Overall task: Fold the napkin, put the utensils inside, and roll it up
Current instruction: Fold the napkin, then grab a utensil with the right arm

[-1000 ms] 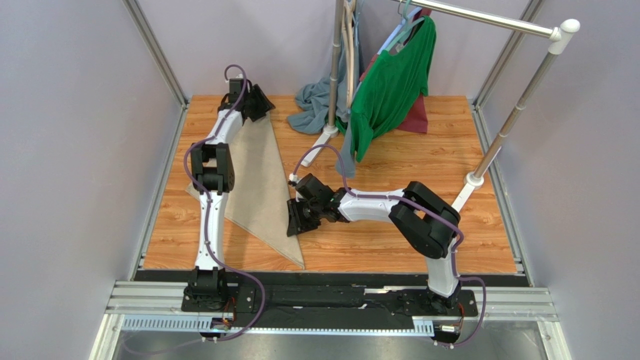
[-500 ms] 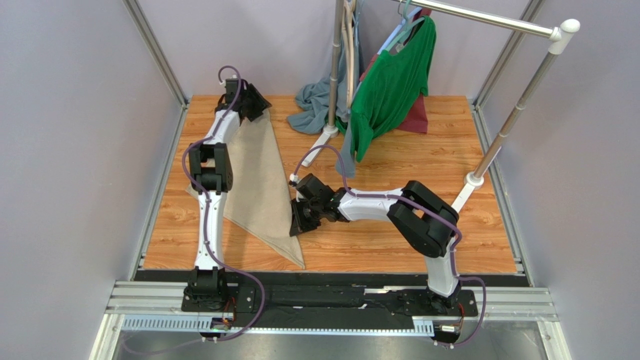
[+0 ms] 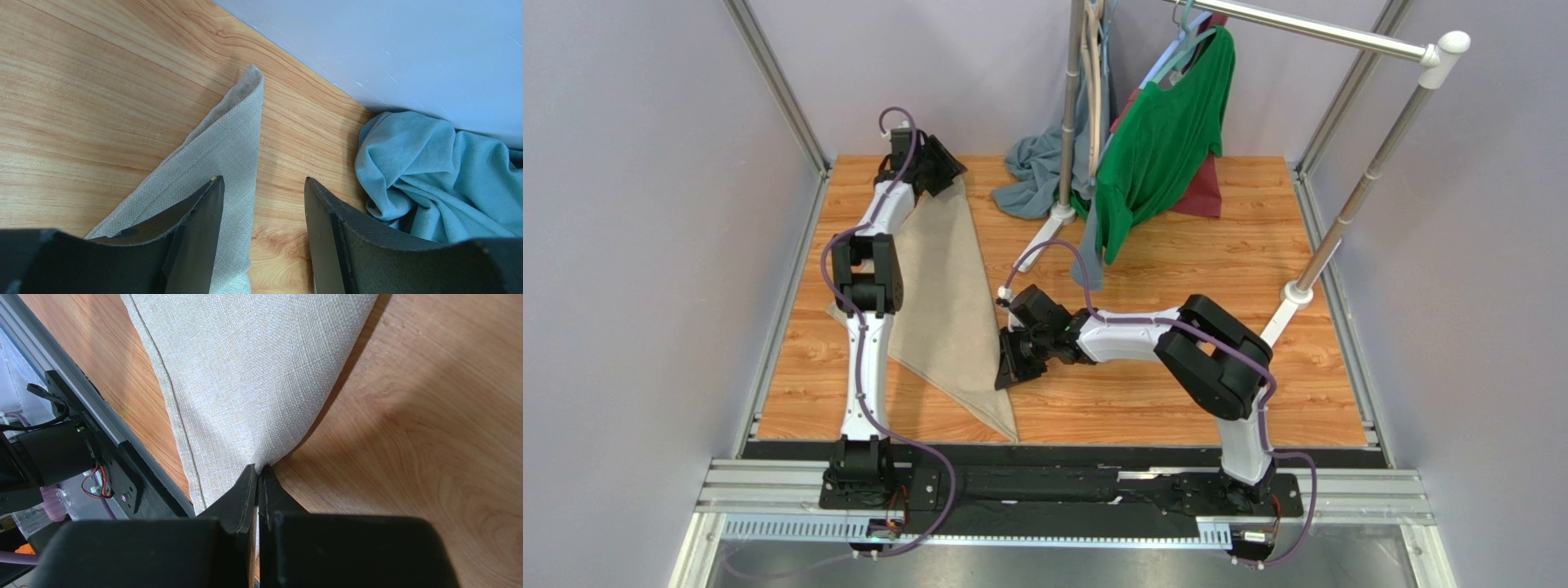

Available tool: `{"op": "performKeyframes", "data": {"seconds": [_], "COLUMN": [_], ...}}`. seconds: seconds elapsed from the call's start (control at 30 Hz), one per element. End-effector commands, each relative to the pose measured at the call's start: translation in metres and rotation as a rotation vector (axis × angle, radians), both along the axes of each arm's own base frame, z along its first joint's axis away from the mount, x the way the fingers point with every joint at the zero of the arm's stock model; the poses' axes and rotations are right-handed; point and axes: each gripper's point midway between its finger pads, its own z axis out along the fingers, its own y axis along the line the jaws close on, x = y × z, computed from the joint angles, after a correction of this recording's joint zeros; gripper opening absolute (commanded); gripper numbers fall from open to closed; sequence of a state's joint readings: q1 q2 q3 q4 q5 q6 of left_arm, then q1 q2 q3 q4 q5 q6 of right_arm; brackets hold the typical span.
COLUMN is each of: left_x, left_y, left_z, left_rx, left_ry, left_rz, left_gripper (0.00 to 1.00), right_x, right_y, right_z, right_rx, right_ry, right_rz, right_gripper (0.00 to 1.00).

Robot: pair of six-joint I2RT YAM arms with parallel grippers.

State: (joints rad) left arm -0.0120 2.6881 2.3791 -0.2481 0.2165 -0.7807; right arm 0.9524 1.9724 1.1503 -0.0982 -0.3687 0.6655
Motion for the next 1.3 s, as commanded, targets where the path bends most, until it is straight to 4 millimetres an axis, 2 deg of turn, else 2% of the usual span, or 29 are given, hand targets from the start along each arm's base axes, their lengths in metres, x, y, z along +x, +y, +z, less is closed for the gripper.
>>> {"op": "performKeyframes", "data": {"seconds": [0.0,0.5,0.57,0.63,0.7,0.73,0.8,0.83,0.9,0.93,0.97,1.0,1.03,1.07,1.1,1.13,1.17,1.2,1.27], "left_x": [0.006,0.005,0.006,0.007,0.007,0.007,0.005,0.004,0.0,-0.003,-0.006,-0.008,-0.012,-0.017,-0.02,-0.026,-0.033,-0.039,-0.049], "left_y": [0.002,0.0,-0.004,-0.005,0.0,0.0,-0.001,-0.002,-0.005,-0.005,-0.004,-0.001,0.0,0.001,0.004,0.005,0.006,0.009,0.014], "left_z": [0.004,-0.001,0.008,0.027,0.035,0.051,0.058,0.075,0.088,0.108,0.111,0.12,0.142,0.145,0.154,0.177,0.18,0.2,0.21], "left_rx": [-0.013,-0.038,-0.047,-0.024,0.028,0.034,0.041,0.042,0.036,0.039,0.044,0.06,0.07,0.08,0.105,0.116,0.127,0.154,0.187], "left_ry": [-0.034,-0.02,-0.039,-0.084,-0.1,-0.129,-0.15,-0.178,-0.201,-0.229,-0.226,-0.24,-0.27,-0.262,-0.272,-0.302,-0.287,-0.315,-0.3], "left_rz": [-0.003,0.004,-0.018,-0.043,-0.038,-0.037,-0.056,-0.065,-0.08,-0.079,-0.075,-0.07,-0.067,-0.067,-0.066,-0.064,-0.065,-0.062,-0.048], "left_gripper": [0.6,0.6,0.61,0.63,0.63,0.63,0.64,0.64,0.64,0.65,0.65,0.66,0.67,0.67,0.68,0.69,0.69,0.7,0.71], "right_x": [-0.022,-0.035,-0.032,-0.032,-0.032,-0.031,-0.029,-0.028,-0.022,-0.02,-0.018,-0.016,-0.015,-0.013,-0.011,-0.01,-0.006,-0.005,0.0], "right_y": [-0.019,-0.017,-0.018,-0.017,-0.015,-0.015,-0.014,-0.014,-0.012,-0.011,-0.011,-0.008,-0.007,-0.007,-0.006,-0.008,-0.01,-0.013,-0.022], "right_z": [-0.02,-0.012,-0.014,-0.014,-0.014,-0.014,-0.012,-0.013,-0.01,-0.009,-0.008,-0.005,-0.002,0.001,0.007,0.011,0.014,0.023,0.029], "right_rx": [-0.088,-0.098,-0.109,-0.111,-0.107,-0.106,-0.105,-0.106,-0.11,-0.111,-0.113,-0.106,-0.103,-0.099,-0.09,-0.092,-0.099,-0.098,-0.121], "right_ry": [0.063,0.058,0.051,0.053,0.053,0.051,0.041,0.034,0.01,0.002,-0.009,-0.019,-0.025,-0.041,-0.056,-0.071,-0.095,-0.122,-0.168], "right_rz": [0.022,0.062,0.054,0.053,0.056,0.059,0.058,0.061,0.056,0.055,0.055,0.059,0.06,0.064,0.065,0.064,0.055,0.061,0.044], "right_gripper": [0.0,0.0,0.0,0.0,0.0,0.0,0.0,0.0,0.03,0.06,0.16,0.2,0.27,0.35,0.38,0.42,0.46,0.47,0.48]}}
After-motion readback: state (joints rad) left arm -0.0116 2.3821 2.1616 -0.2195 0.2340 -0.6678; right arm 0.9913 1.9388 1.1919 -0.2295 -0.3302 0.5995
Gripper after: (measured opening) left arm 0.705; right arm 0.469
